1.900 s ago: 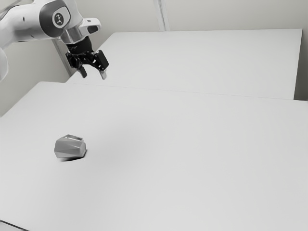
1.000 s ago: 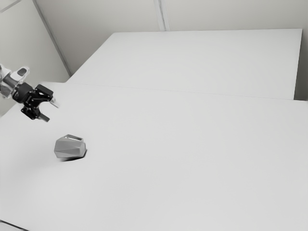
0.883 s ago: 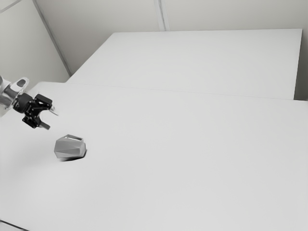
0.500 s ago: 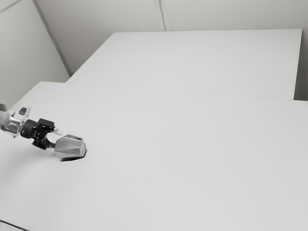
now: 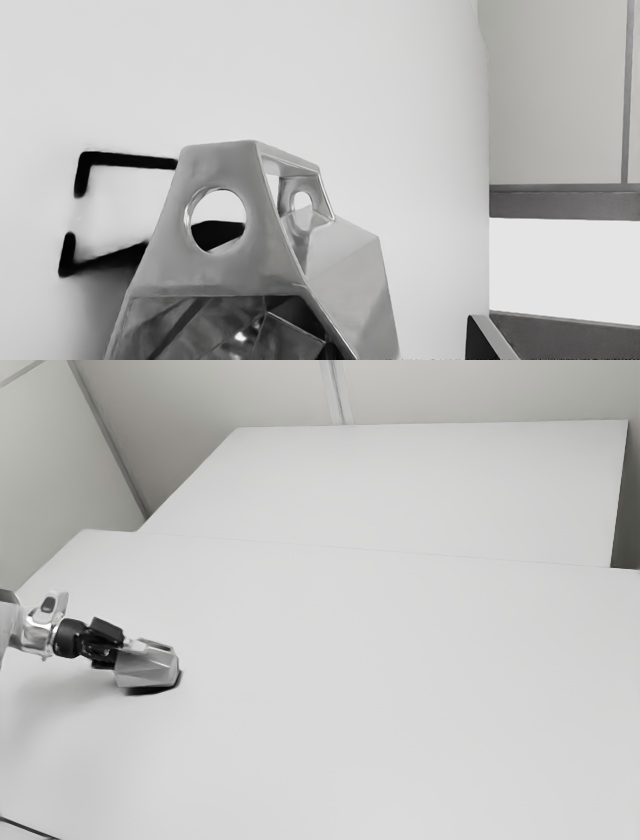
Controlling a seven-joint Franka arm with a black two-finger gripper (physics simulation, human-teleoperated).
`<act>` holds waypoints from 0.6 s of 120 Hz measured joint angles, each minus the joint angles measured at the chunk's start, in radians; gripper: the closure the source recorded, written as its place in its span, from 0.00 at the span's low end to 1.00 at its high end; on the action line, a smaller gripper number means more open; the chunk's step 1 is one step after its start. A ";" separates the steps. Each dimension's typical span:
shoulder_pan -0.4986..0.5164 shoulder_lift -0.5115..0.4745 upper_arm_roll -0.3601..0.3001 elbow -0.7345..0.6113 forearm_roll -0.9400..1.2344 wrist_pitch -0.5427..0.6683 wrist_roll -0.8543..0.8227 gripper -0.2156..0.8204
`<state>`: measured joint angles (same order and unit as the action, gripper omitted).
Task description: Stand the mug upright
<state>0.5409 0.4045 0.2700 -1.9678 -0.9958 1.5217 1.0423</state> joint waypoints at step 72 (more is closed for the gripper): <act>-0.202 -0.180 -0.010 0.006 0.133 0.055 0.024 0.94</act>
<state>0.3389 0.2244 0.2597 -1.9622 -0.8625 1.5770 1.0667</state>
